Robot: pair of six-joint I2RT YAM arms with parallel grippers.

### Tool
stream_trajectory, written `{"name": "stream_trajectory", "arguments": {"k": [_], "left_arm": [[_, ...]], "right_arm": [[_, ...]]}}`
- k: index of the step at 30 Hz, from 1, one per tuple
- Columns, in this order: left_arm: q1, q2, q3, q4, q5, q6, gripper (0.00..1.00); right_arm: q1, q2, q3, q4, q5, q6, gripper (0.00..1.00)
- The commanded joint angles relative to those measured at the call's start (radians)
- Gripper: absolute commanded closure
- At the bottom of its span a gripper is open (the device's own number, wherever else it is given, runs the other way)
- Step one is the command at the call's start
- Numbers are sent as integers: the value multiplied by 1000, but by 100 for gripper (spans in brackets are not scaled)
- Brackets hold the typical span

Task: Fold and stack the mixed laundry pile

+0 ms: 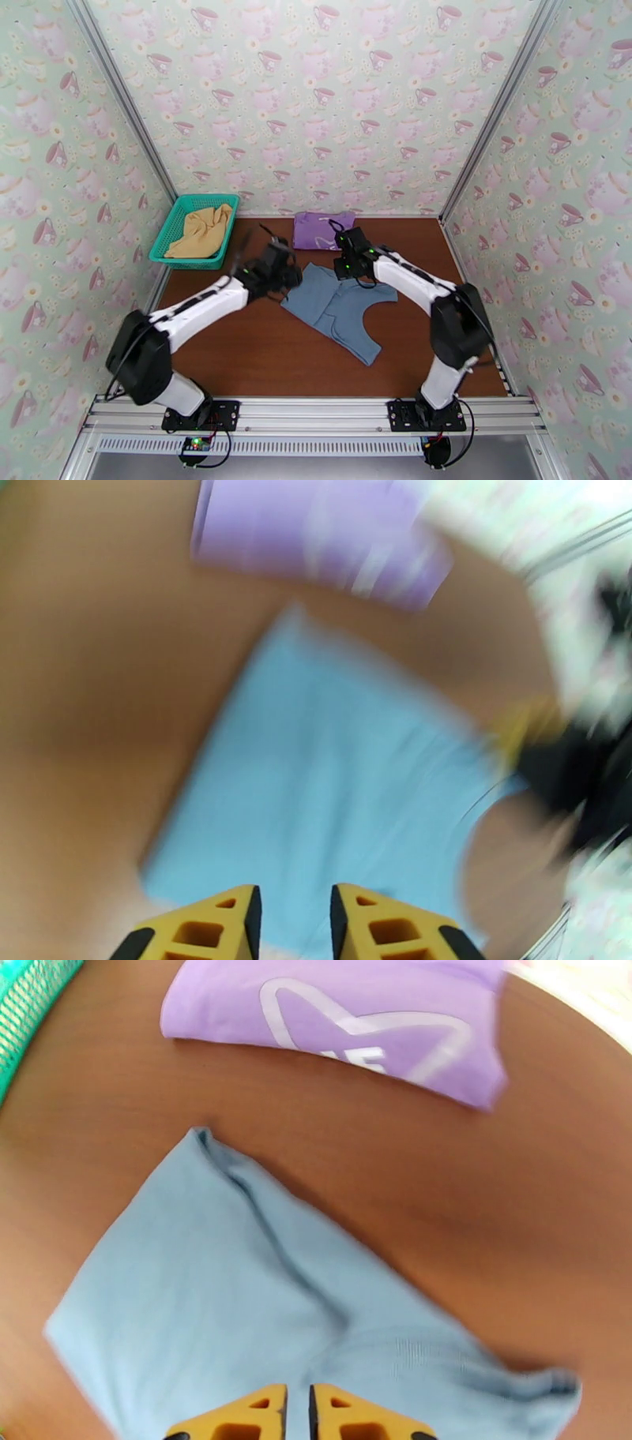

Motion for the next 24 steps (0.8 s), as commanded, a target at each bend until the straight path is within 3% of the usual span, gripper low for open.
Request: {"name": "stream_trajectory", "arguments": {"k": [1,8,17,24], "left_arm": [[-39,49,-54,155,11,-150,69],[-8,255,94,97,6,-121,68],[124,463,361,-168,-99,127,70],[207,483,455,-219,-117,265,70]], "right_arm": [[-14,121,65,-53,-71,-119,85],[-15,184,-30,51,-49,96,86],[71,-13,-365,332,84,539,84],[122,-106,-390,375,249,769,82]]}}
